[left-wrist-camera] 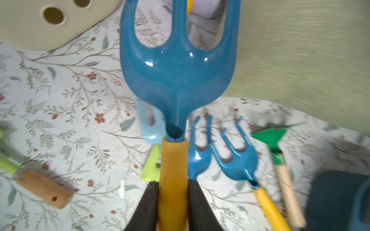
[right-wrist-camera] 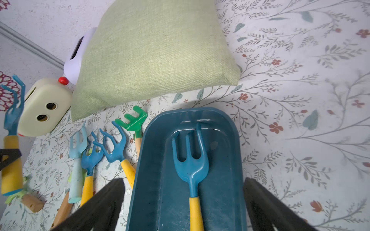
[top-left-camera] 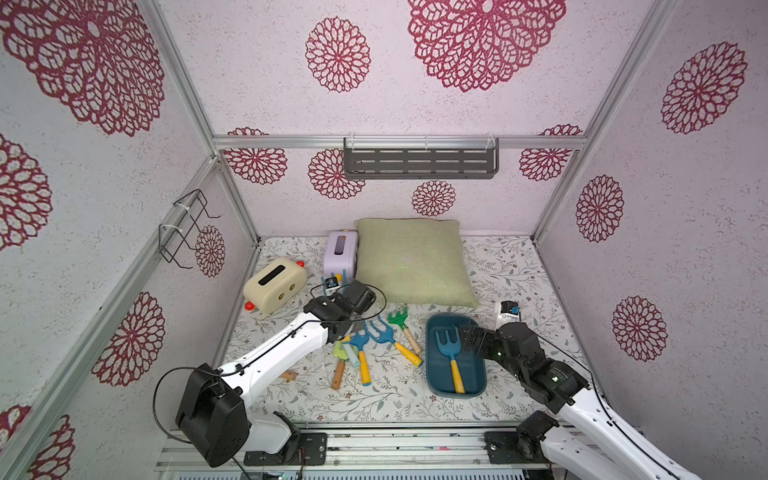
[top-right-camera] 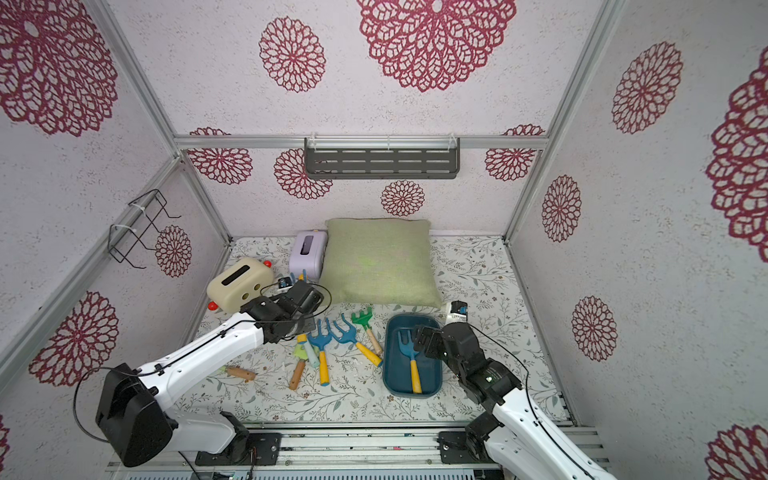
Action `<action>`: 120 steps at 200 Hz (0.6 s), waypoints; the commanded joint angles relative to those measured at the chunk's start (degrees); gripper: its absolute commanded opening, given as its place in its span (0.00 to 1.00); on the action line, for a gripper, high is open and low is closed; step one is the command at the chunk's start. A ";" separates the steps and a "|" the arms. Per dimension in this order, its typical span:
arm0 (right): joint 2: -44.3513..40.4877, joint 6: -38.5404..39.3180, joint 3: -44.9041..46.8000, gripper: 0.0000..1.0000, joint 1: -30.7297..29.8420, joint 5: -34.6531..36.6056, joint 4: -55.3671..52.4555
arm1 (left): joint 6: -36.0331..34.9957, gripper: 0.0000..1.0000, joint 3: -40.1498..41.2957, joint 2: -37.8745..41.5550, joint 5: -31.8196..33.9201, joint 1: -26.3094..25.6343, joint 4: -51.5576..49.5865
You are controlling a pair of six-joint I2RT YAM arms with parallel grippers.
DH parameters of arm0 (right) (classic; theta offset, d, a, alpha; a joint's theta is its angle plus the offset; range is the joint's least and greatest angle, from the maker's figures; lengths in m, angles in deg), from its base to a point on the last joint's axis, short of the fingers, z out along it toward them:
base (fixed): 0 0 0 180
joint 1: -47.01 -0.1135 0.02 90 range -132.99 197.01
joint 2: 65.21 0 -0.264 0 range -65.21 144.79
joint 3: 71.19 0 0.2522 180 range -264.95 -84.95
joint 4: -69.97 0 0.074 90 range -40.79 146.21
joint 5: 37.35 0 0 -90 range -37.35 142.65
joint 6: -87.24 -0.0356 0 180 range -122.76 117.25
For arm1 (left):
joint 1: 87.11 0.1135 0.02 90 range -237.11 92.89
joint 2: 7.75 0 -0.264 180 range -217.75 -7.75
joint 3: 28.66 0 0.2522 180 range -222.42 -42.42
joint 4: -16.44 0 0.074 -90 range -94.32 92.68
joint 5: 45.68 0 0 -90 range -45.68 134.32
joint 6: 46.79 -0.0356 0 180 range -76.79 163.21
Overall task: Put the rake into the storage box
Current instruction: Pick up the rake at the center of the board, then place the rake in the storage box.
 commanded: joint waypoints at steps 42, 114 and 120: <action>-6.19 -4.37 -1.89 0.99 0.47 13.01 -7.84 | 1.30 0.14 -18.16 -15.29 -2.25 -16.24 -1.02; -8.01 -6.34 -1.63 0.99 0.49 15.78 -10.62 | 0.36 0.12 -25.86 -24.87 -14.30 -22.87 5.80; -8.01 -6.45 -1.55 0.99 0.51 15.76 -10.77 | 0.24 0.12 -25.95 -25.11 -14.64 -23.29 5.84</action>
